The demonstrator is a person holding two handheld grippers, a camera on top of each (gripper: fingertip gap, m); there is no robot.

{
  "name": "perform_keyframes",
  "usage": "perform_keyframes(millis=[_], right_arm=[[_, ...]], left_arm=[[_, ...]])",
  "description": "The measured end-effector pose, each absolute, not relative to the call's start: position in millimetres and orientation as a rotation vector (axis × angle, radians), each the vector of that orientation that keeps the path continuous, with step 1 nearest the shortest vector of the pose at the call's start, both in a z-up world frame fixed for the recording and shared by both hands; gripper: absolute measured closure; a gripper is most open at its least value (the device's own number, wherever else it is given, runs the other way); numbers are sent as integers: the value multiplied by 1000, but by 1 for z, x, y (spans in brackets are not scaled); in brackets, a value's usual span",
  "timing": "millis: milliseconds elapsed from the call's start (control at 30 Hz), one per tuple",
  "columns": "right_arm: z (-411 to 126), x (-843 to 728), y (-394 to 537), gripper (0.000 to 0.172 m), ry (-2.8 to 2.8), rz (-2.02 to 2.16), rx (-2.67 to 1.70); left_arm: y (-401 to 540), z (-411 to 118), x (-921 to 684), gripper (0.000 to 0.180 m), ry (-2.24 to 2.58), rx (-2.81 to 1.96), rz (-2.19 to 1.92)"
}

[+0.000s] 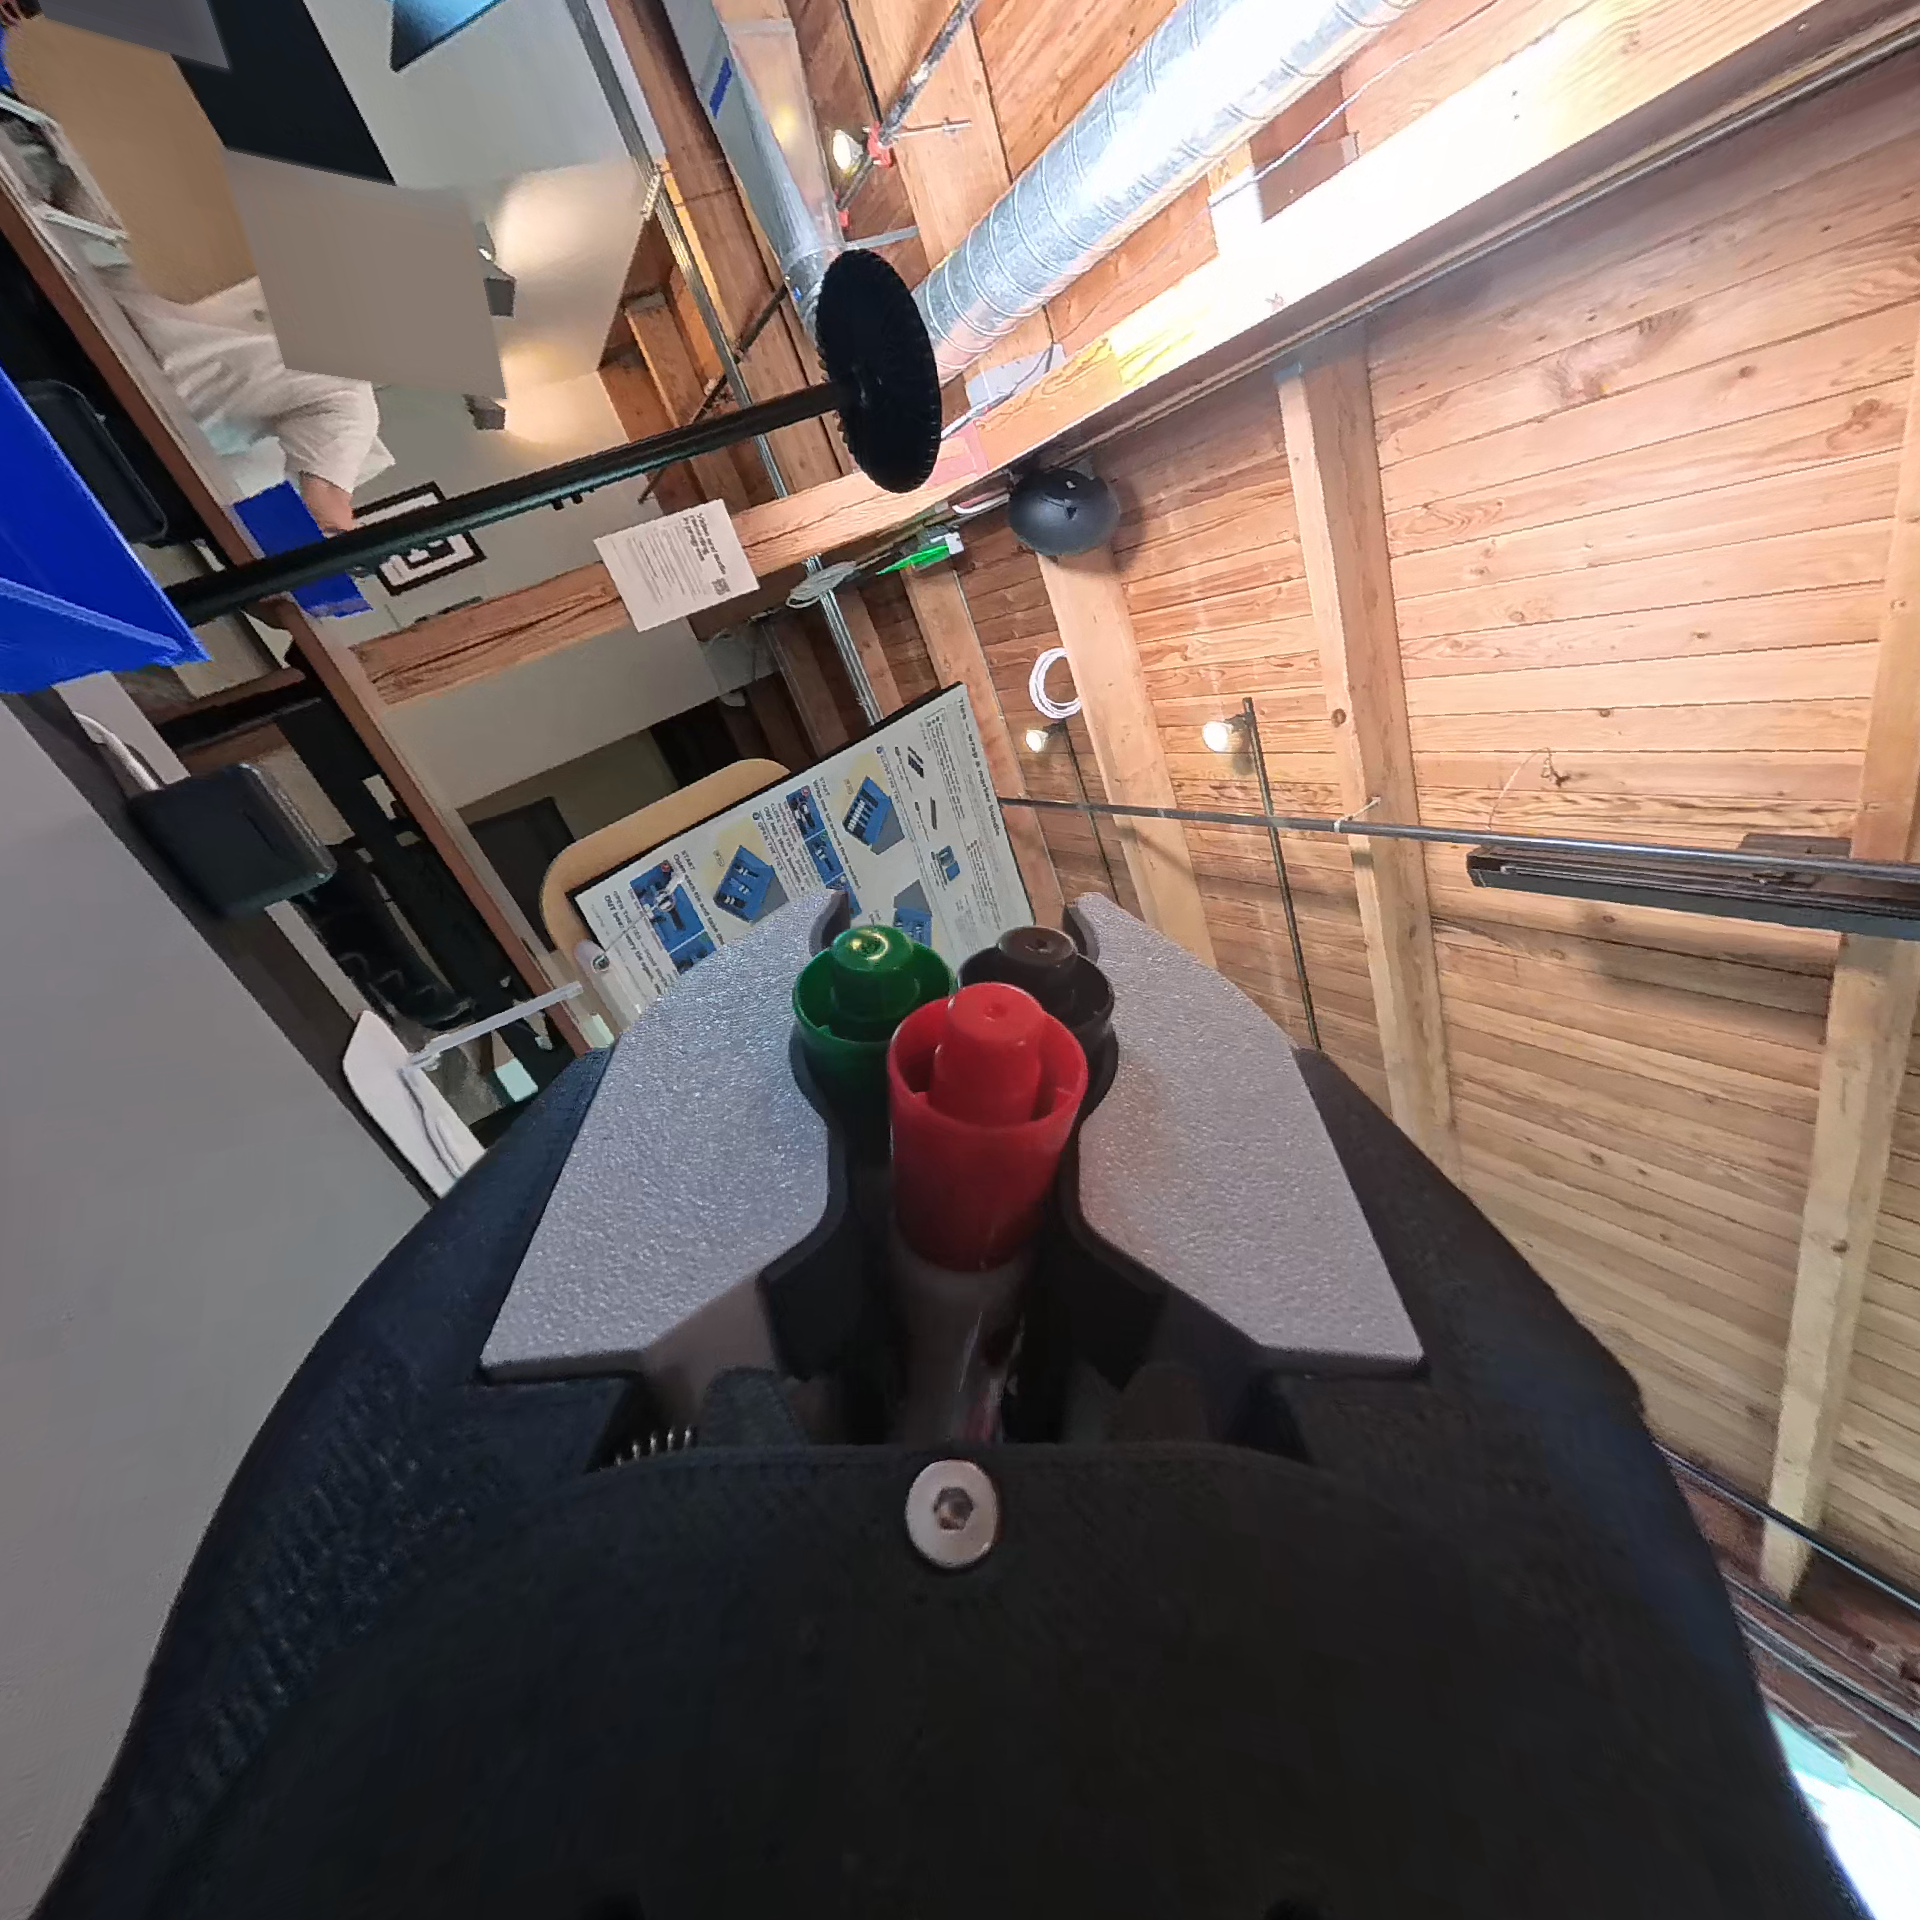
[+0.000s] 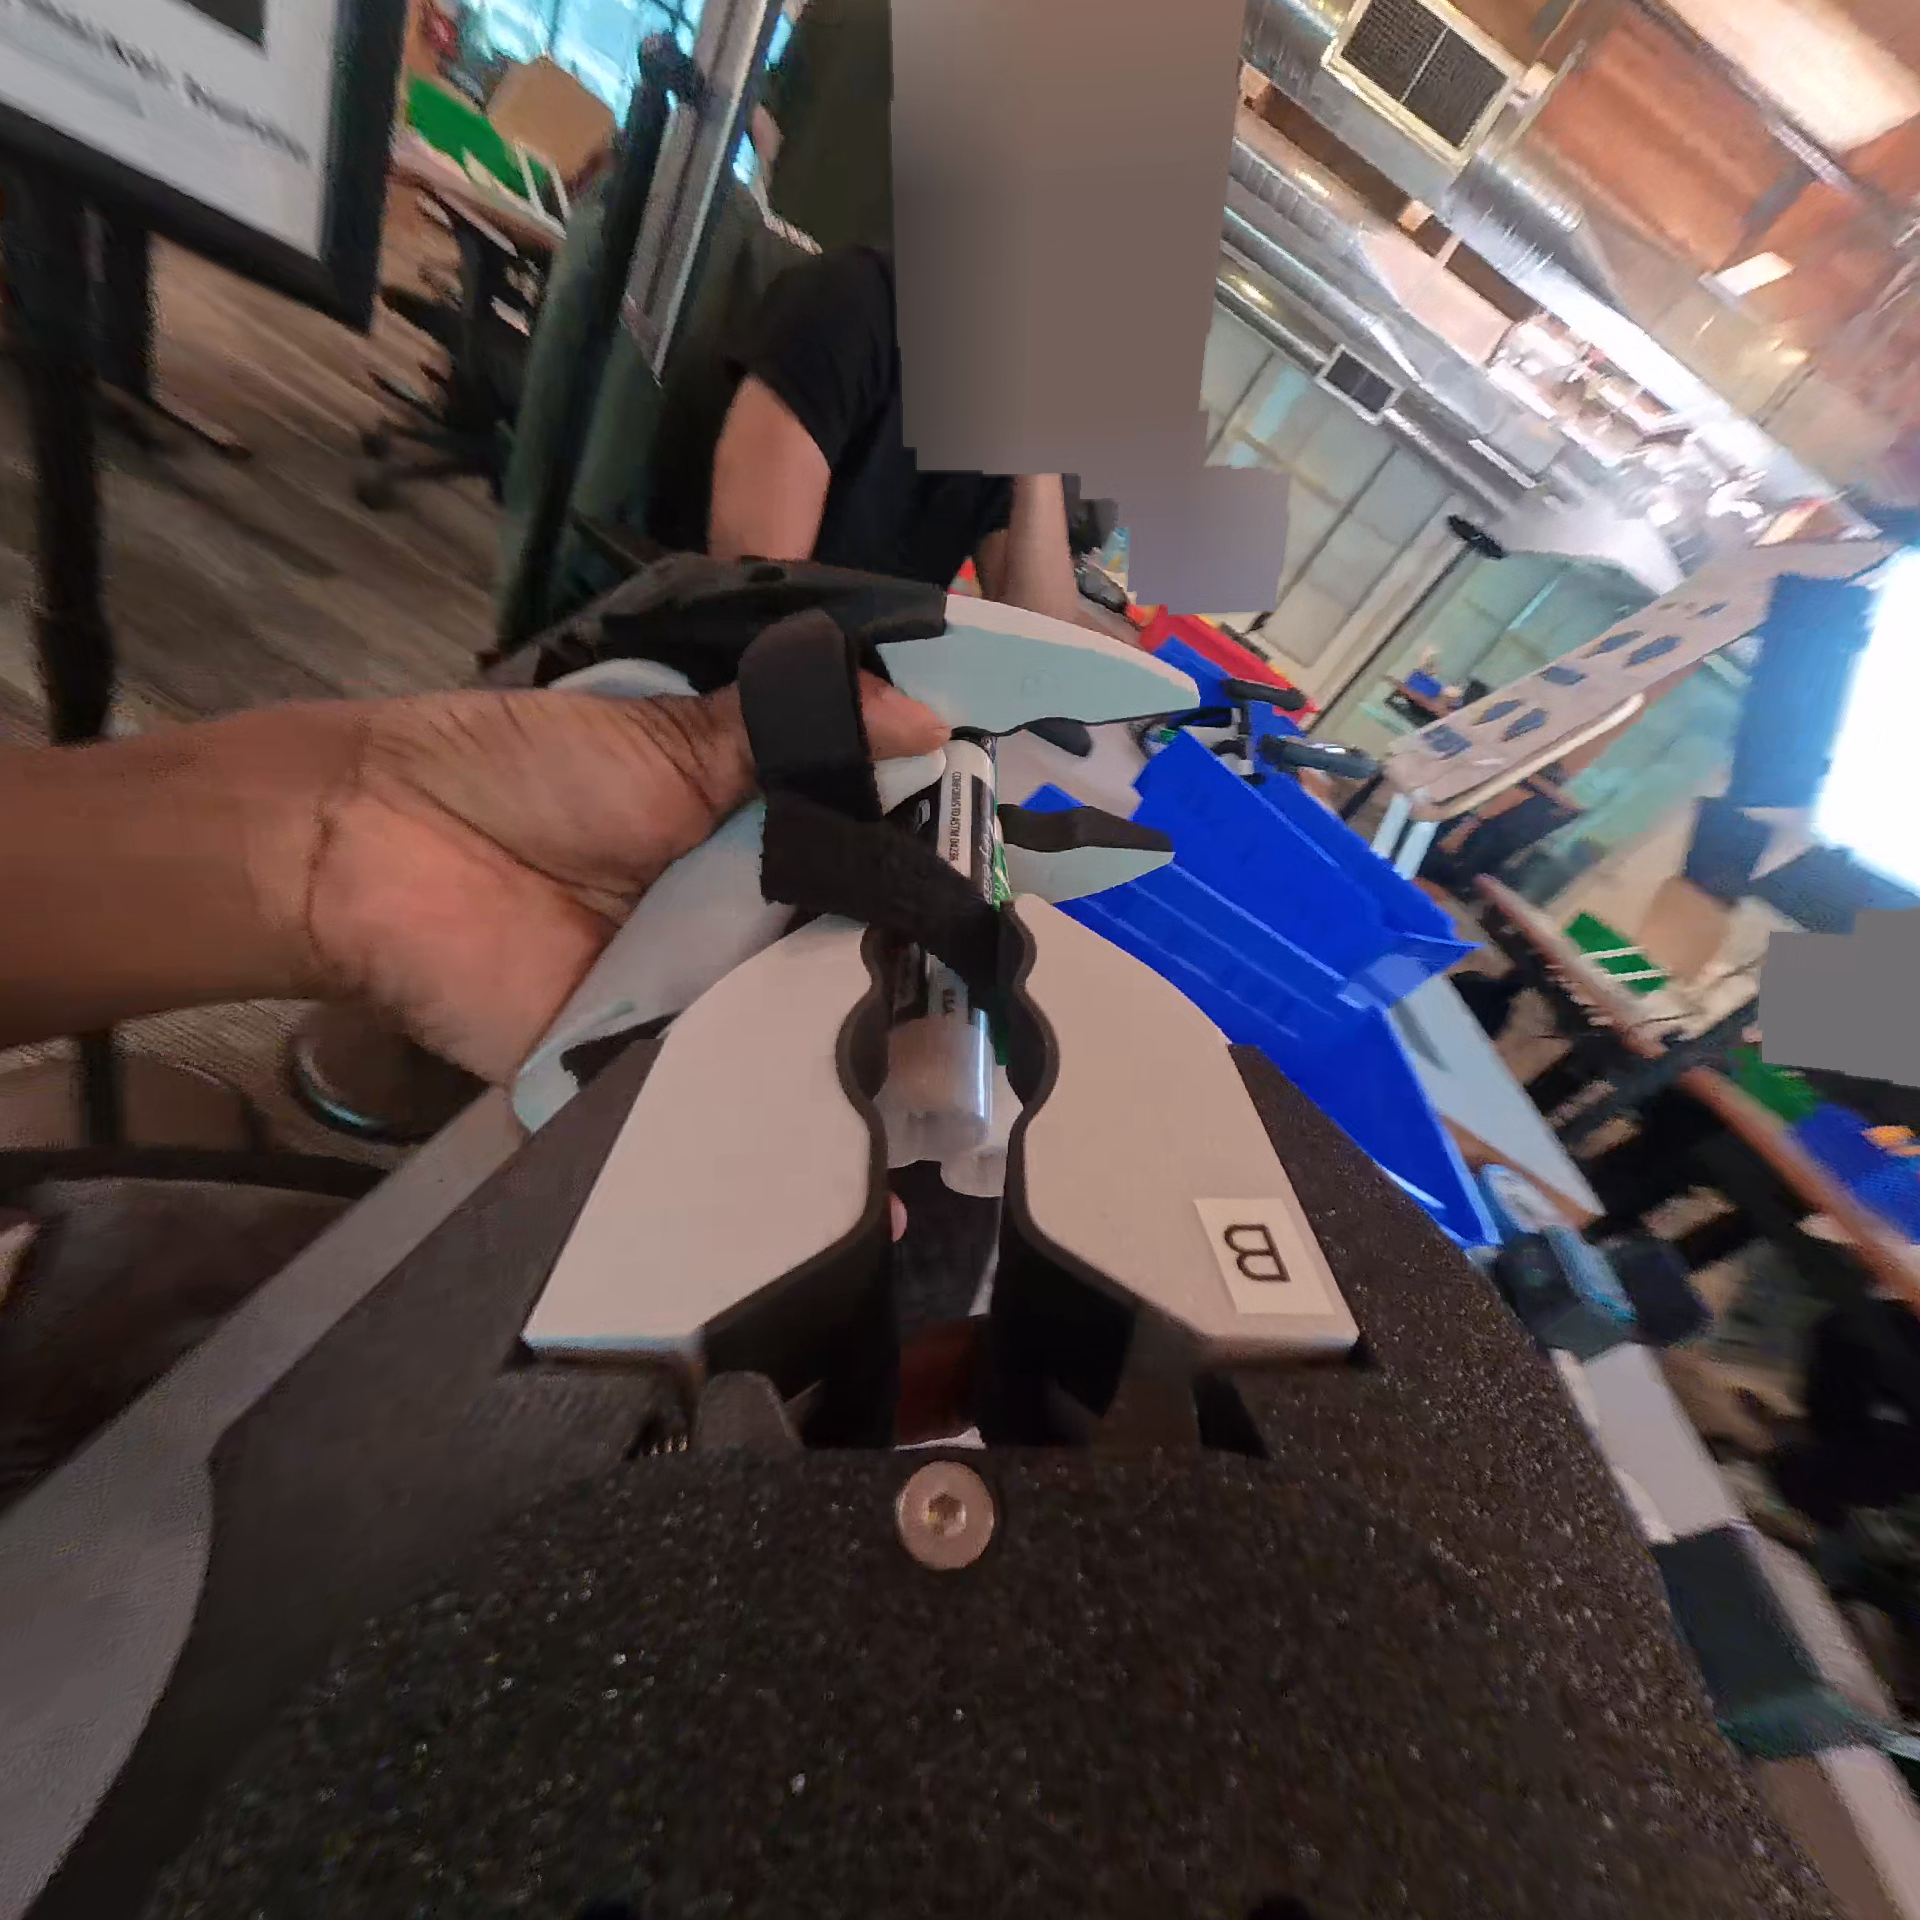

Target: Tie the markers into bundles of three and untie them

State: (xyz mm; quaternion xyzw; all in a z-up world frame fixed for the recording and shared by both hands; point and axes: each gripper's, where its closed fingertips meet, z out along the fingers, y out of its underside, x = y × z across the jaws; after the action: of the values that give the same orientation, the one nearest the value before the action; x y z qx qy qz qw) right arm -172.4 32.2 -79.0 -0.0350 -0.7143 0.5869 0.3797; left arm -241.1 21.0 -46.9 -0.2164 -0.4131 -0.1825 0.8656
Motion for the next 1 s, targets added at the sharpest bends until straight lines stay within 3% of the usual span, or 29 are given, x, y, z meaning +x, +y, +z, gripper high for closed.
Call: perform_keyframes(millis=[367, 567, 767, 867, 1000], right_arm=[[-76, -171, 33, 156, -1636, 934, 175], [-72, -166, 32, 170, -1470, 665, 351], [-77, -166, 31, 170, -1451, 570, 412], [-87, -165, 27, 157, -1628, 689, 323], [-92, -141, 15, 122, -1953, 1075, 235]], left_arm=[[23, -50, -243, 142, -915, -443, -397], [30, -54, -243, 143, -947, -441, -443], [32, -59, -245, 142, -974, -436, -456], [31, -64, -247, 142, -986, -429, -457], [27, -63, -246, 143, -972, -404, -469]])
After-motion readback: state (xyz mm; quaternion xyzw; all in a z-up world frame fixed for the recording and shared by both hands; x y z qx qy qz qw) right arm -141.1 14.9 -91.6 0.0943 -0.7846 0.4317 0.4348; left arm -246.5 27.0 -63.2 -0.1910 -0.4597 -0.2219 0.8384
